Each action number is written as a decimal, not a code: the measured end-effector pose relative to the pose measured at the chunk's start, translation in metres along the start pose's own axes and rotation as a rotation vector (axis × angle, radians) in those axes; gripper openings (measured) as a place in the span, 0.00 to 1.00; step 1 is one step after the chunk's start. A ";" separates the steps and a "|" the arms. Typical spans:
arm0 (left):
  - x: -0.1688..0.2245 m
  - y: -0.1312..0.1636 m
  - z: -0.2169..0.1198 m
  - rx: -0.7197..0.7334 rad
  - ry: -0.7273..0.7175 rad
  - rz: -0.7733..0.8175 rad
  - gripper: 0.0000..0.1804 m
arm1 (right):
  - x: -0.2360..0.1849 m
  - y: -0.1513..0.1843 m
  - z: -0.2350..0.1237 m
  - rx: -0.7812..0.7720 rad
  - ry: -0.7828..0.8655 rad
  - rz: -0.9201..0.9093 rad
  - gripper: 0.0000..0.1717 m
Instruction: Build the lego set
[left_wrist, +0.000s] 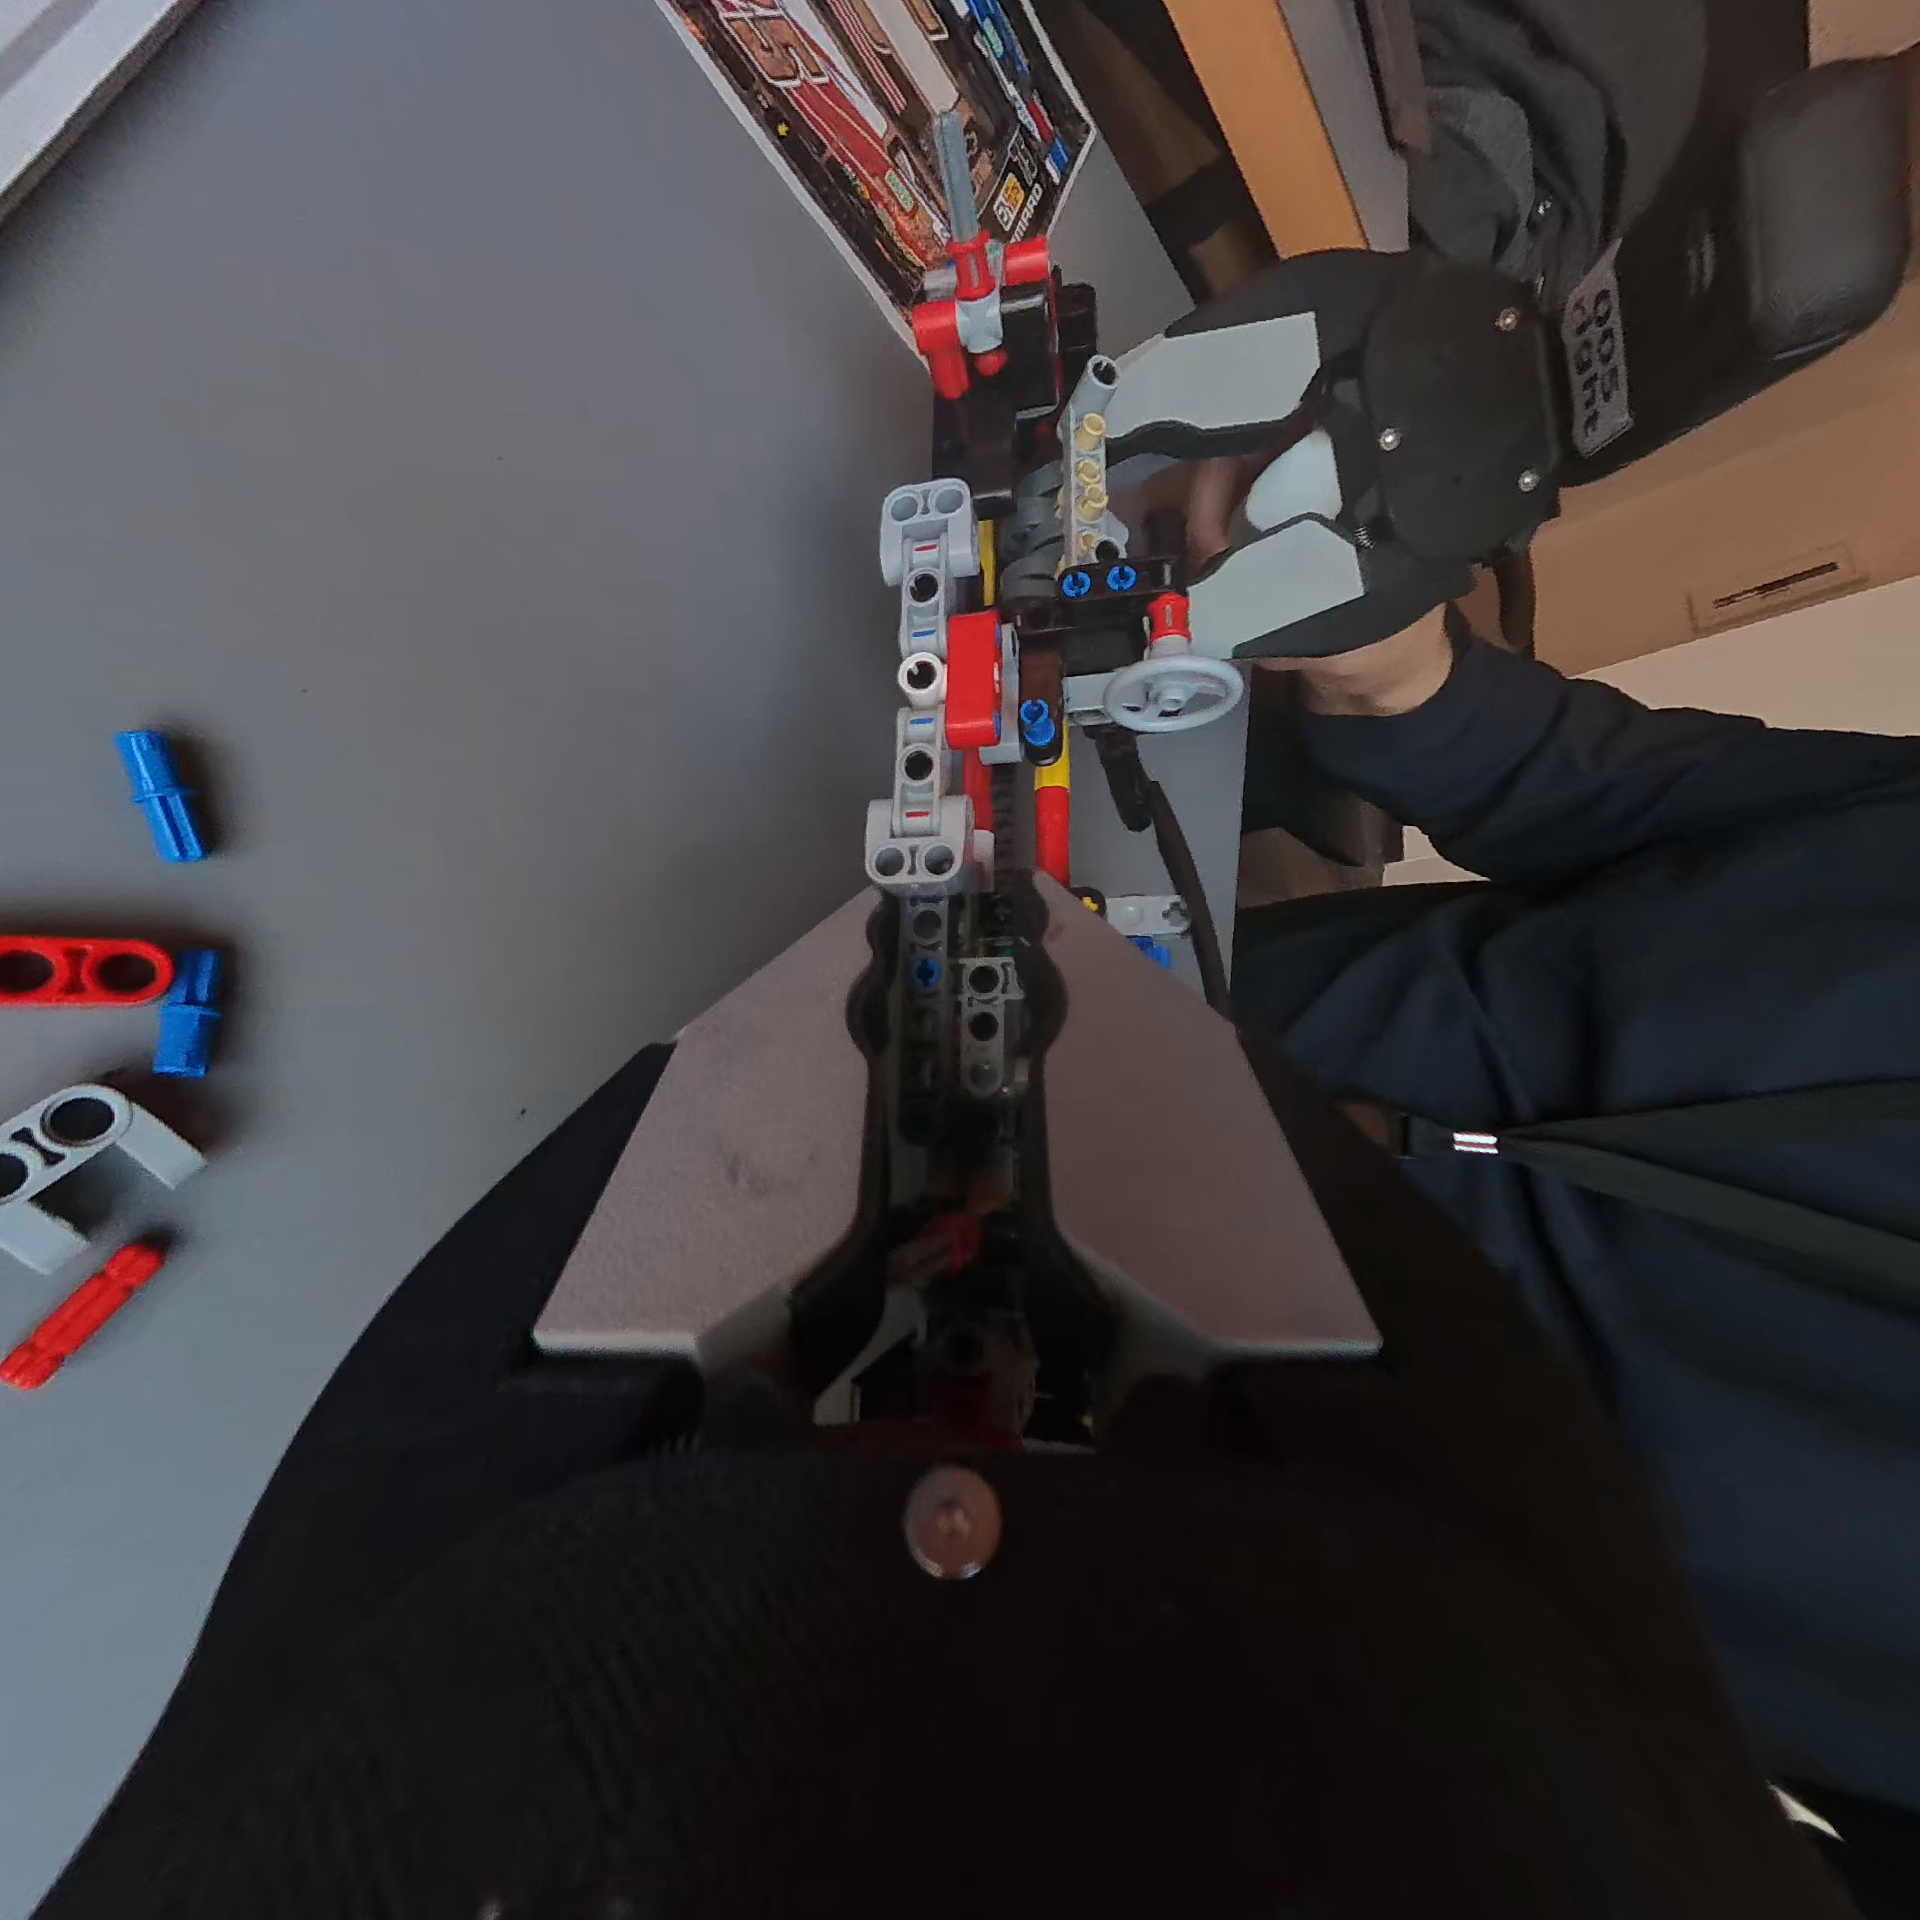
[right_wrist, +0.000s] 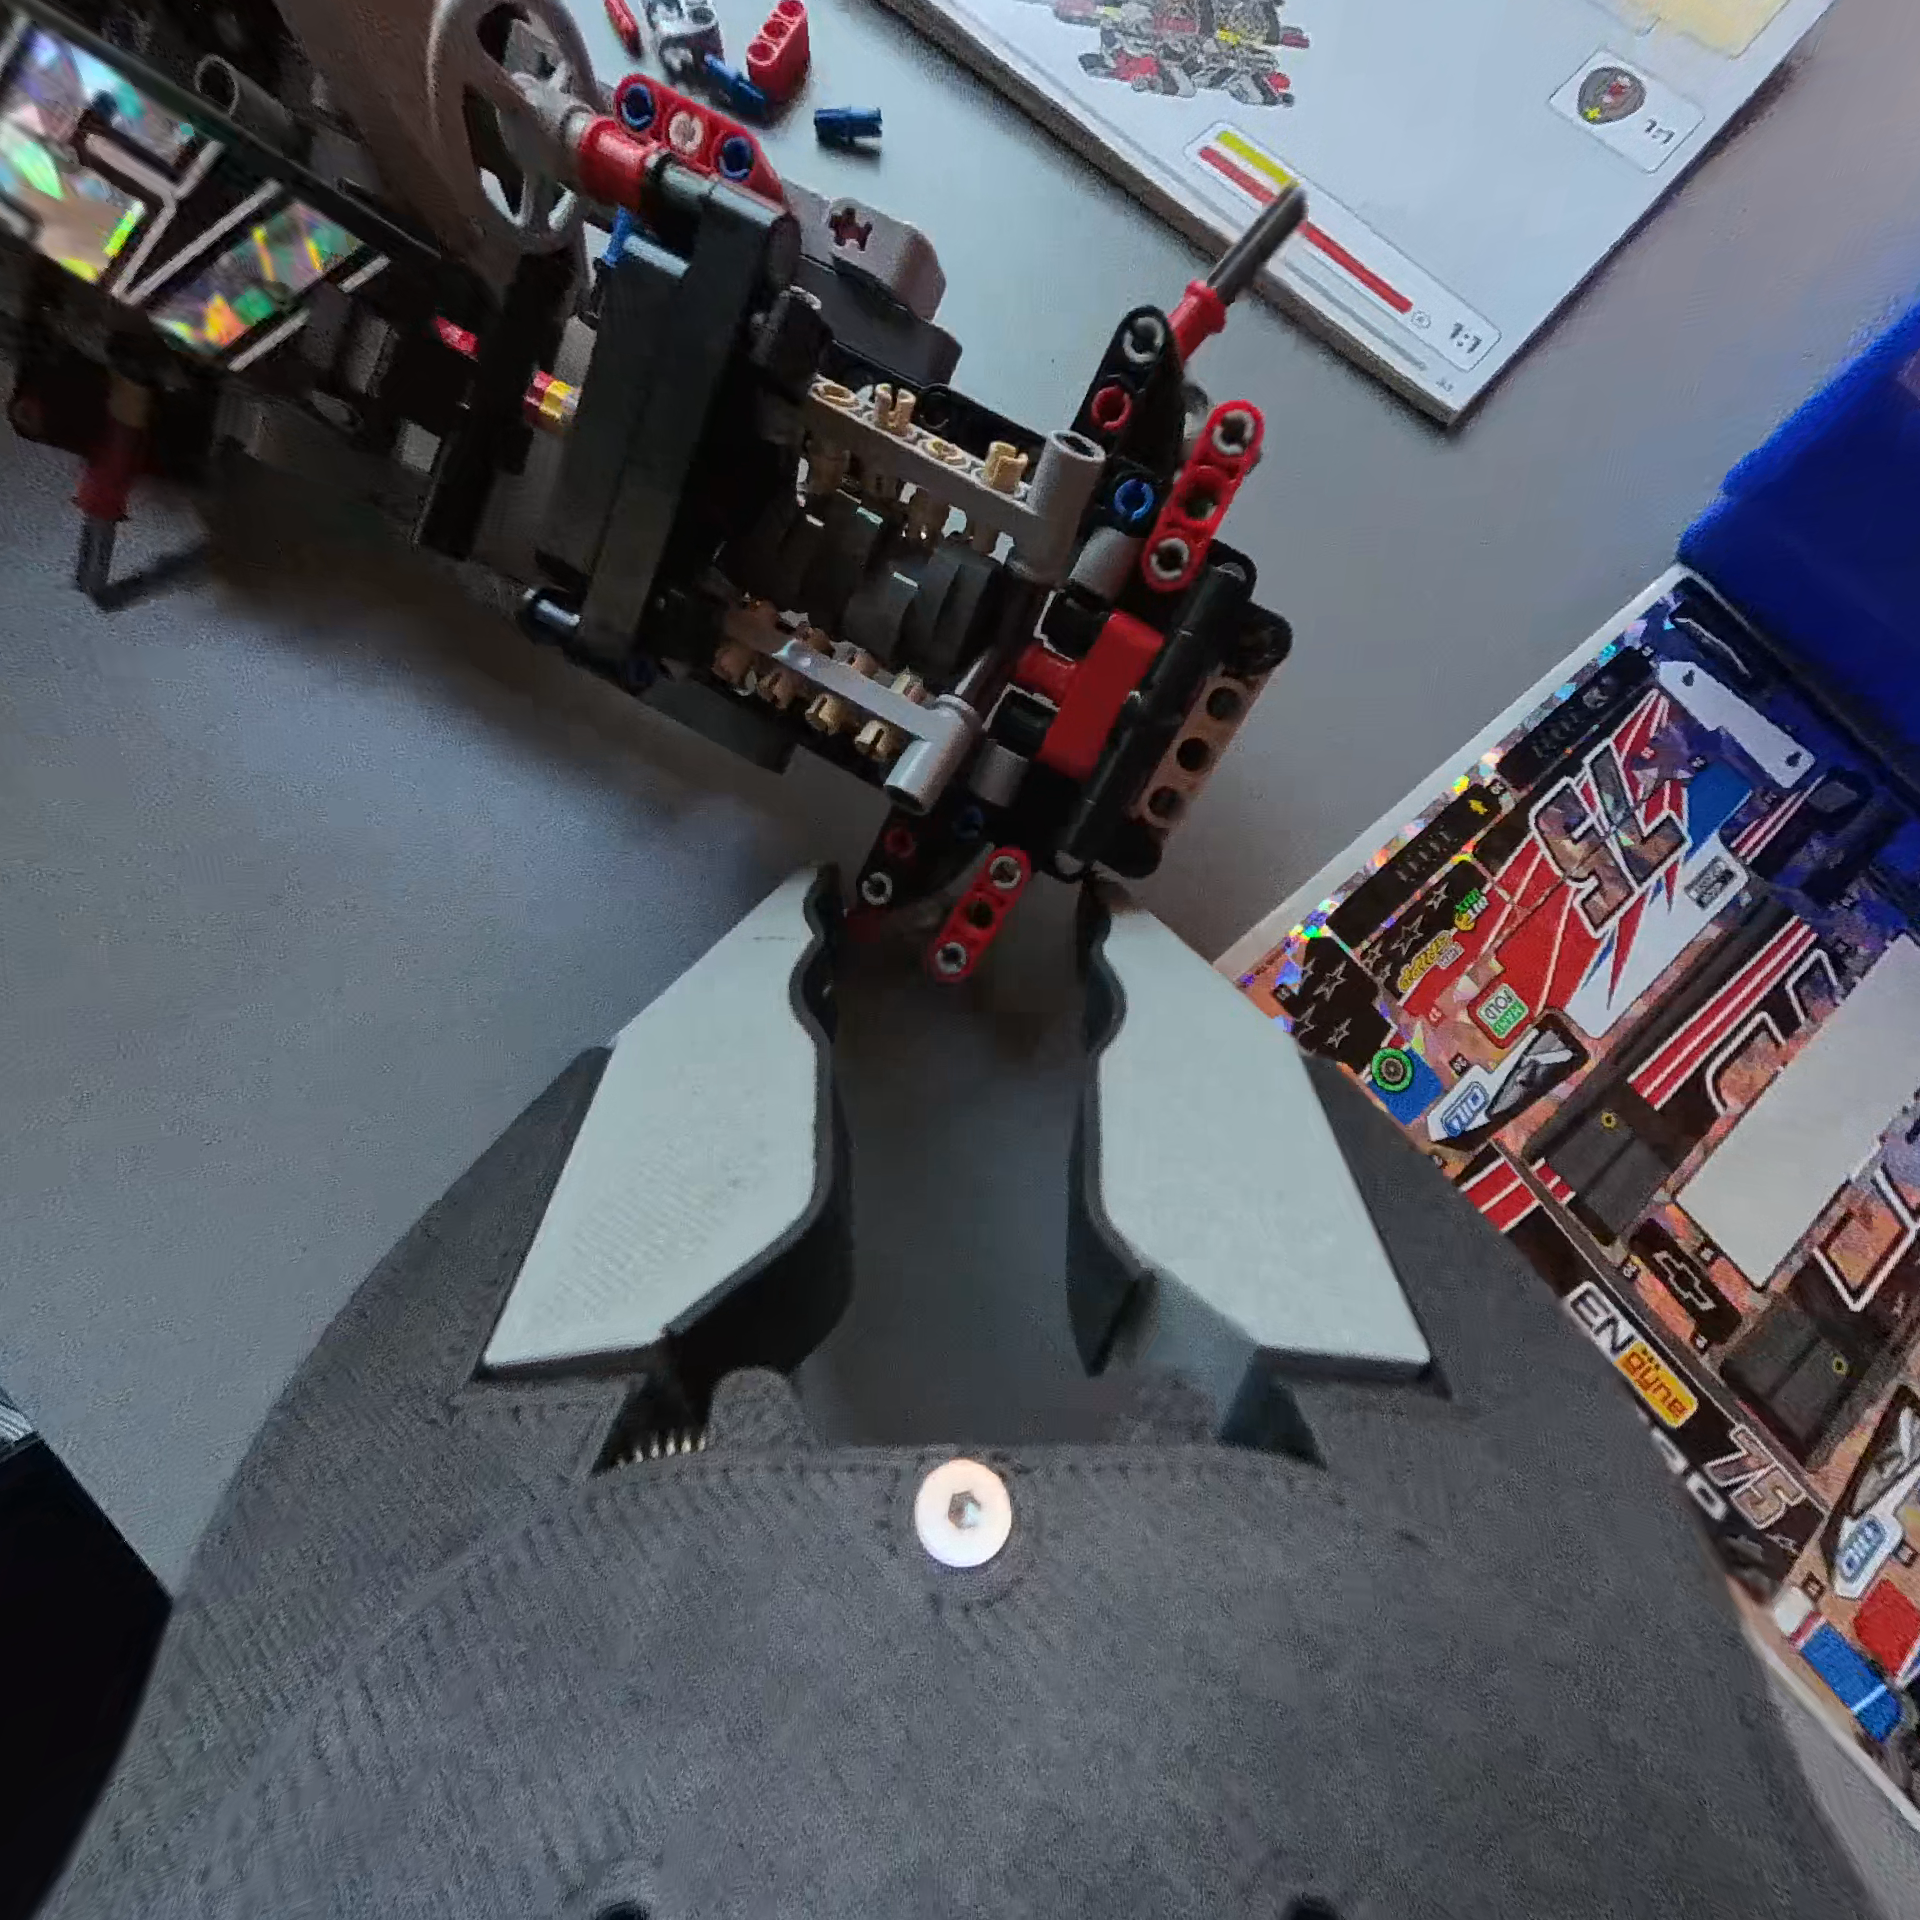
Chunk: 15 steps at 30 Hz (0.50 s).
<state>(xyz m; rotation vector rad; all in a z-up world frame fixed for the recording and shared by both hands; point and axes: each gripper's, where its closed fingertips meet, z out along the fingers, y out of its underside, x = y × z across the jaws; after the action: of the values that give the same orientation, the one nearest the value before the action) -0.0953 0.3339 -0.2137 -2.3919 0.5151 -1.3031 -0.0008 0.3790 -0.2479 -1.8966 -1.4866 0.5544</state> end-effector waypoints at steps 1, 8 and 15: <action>-0.001 0.000 -0.002 0.002 -0.001 0.000 0.10 | -0.002 0.001 -0.001 -0.010 -0.017 -0.023 0.17; -0.003 0.001 -0.002 0.000 0.017 -0.018 0.10 | -0.003 0.002 -0.003 -0.043 -0.079 -0.116 0.17; -0.007 0.001 0.000 0.011 0.029 -0.092 0.11 | 0.002 0.019 -0.017 -0.057 -0.107 -0.085 0.26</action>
<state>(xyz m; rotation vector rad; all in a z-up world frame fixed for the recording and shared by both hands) -0.0990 0.3359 -0.2192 -2.4171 0.4088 -1.3776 0.0239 0.3741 -0.2494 -1.8619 -1.6604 0.5881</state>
